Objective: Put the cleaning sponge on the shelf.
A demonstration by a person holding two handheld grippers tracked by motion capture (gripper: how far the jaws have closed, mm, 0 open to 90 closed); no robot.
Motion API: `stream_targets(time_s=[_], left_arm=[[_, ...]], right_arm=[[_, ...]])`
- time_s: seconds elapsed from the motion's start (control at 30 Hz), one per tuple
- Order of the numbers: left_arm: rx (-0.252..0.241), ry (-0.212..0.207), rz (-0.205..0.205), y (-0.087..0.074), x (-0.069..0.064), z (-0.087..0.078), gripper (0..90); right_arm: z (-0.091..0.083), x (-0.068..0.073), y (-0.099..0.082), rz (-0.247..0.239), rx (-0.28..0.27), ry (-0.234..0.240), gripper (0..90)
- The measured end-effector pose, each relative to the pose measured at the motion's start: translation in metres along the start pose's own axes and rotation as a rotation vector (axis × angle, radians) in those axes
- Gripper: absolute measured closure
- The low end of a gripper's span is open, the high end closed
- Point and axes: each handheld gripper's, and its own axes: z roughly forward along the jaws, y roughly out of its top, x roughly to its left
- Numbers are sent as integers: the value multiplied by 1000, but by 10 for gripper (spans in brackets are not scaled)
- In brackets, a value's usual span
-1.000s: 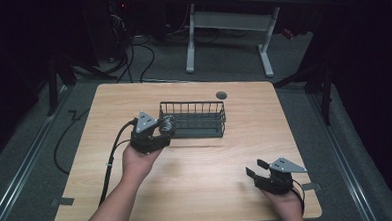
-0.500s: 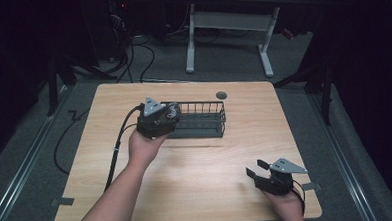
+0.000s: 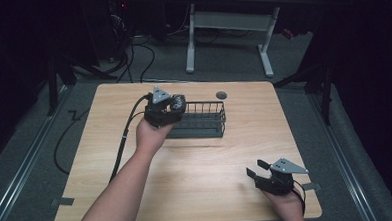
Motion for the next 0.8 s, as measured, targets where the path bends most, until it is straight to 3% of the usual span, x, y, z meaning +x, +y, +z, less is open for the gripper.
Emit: stream_targets(time_s=[0.3,0.8], left_arm=[[25,1,0,3,-1,9,403],[131,29,-11,-12,7,34,392]], right_arm=[[-1,0,0,-3,-3,1,420],[-1,0,-1,-1,2,2,420]])
